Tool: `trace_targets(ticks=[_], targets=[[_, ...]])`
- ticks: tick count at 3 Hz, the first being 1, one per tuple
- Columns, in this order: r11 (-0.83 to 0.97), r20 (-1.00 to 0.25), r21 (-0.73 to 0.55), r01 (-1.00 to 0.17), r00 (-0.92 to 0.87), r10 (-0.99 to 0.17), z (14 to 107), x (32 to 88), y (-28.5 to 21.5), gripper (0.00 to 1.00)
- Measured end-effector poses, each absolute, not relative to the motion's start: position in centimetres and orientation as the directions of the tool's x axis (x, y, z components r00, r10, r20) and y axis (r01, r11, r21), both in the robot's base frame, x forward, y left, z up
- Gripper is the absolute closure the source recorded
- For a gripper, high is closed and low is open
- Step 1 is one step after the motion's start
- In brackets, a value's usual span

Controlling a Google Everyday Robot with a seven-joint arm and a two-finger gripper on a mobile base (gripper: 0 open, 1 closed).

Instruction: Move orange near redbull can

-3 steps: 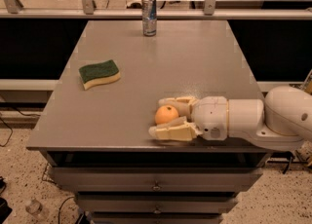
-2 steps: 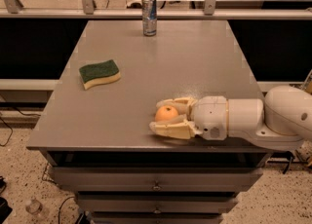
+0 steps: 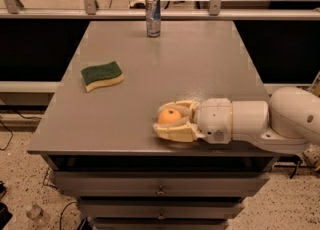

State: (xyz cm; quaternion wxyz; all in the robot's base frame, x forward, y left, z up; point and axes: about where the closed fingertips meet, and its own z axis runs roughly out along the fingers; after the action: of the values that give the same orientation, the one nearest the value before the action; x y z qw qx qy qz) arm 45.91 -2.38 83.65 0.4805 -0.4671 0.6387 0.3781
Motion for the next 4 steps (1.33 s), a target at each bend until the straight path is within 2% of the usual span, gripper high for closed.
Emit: trace_targets(ticks=[1,2,4], targets=[[0.266,-0.967,0.032,-0.963,-0.097,-0.235,84.3,46.9,-2.3,1.0],[0.245,-0.966,0.056,-0.968,-0.115,-0.232,84.6,50.4,-2.8,1.0],[0.27,-0.959,0.065,-0.961,-0.135,-0.248,87.3,61.9,-4.8,1.0]])
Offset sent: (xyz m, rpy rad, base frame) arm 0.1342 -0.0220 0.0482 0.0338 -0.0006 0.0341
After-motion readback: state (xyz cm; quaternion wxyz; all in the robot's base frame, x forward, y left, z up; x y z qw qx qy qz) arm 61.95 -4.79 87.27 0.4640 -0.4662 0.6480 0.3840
